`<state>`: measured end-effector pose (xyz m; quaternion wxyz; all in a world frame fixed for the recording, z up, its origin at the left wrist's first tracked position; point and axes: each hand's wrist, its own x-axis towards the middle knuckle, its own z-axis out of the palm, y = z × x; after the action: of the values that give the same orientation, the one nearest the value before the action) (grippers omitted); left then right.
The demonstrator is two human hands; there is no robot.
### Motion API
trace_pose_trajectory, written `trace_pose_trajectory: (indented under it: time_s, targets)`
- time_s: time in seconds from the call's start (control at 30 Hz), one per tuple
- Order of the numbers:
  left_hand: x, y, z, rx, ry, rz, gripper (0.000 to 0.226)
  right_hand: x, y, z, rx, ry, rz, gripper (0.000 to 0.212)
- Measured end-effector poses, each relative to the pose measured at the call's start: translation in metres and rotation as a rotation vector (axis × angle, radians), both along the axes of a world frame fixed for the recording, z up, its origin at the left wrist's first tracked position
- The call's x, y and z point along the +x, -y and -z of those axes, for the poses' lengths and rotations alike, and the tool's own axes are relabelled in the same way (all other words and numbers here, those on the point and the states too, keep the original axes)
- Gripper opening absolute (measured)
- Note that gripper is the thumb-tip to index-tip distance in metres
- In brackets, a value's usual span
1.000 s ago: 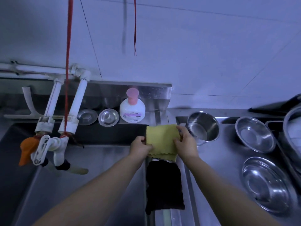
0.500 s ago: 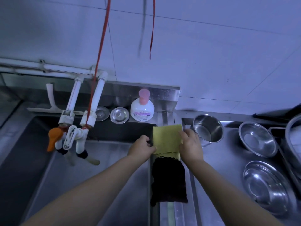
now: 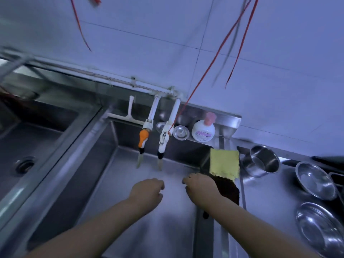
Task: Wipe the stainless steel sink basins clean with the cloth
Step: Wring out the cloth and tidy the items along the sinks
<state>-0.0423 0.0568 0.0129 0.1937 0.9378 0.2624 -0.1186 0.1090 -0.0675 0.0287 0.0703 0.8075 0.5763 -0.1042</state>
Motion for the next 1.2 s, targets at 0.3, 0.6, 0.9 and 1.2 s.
trace_pose_trajectory:
  time_s: [0.3,0.6,0.9,1.2]
  targets:
    - [-0.237,-0.082,-0.043,0.199,-0.013,-0.269,0.027,-0.197,-0.121,-0.031,-0.085,0.06,-0.275,0.023]
    - [-0.513,-0.137,-0.074,0.273,-0.068,-0.578,0.026,-0.45,-0.24,-0.06,-0.122,0.058,-0.523,0.015]
    - [-0.703,-0.187,-0.102,0.32,-0.075,-0.896,0.025,-0.631,-0.341,-0.085,-0.031,0.005,-0.764,0.02]
    - [-0.81,-0.281,-0.09,0.282,-0.168,-1.062,0.029,-0.729,-0.499,-0.066,-0.007,-0.034,-0.889,0.033]
